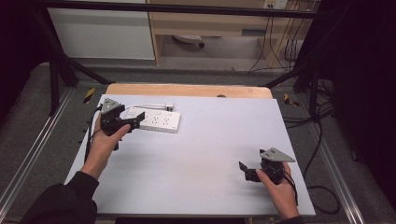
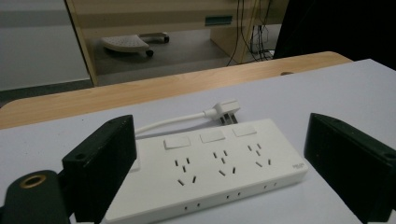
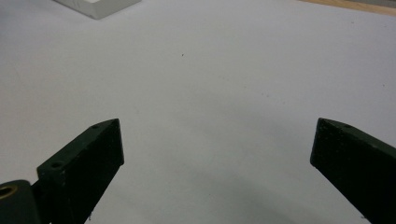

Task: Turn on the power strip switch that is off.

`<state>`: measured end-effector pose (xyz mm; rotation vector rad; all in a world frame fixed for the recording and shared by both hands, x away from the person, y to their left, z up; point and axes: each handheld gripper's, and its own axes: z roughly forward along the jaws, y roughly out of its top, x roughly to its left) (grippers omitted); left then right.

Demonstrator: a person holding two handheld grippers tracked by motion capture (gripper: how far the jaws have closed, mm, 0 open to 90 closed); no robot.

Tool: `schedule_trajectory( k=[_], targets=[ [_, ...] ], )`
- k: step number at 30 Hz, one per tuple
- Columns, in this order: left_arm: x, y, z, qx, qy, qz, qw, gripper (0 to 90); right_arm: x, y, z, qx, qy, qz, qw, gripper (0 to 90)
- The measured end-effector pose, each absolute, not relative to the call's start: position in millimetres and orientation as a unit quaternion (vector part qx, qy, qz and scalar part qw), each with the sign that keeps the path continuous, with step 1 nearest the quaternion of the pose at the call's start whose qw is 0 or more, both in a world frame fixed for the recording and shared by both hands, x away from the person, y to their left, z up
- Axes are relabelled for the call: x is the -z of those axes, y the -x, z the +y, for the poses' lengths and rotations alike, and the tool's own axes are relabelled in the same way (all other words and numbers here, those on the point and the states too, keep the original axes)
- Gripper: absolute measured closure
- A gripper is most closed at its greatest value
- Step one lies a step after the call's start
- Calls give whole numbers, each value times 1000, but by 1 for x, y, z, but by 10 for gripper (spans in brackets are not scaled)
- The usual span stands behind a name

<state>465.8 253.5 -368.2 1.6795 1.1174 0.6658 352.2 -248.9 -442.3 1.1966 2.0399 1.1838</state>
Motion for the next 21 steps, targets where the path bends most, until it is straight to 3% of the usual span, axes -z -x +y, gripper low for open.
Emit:
schedule_trajectory(
  k=[21],
  targets=[
    [368, -498, 245, -284, -695, 461, 472, 100, 442, -352, -250, -435, -440, 747, 244, 31]
  ],
)
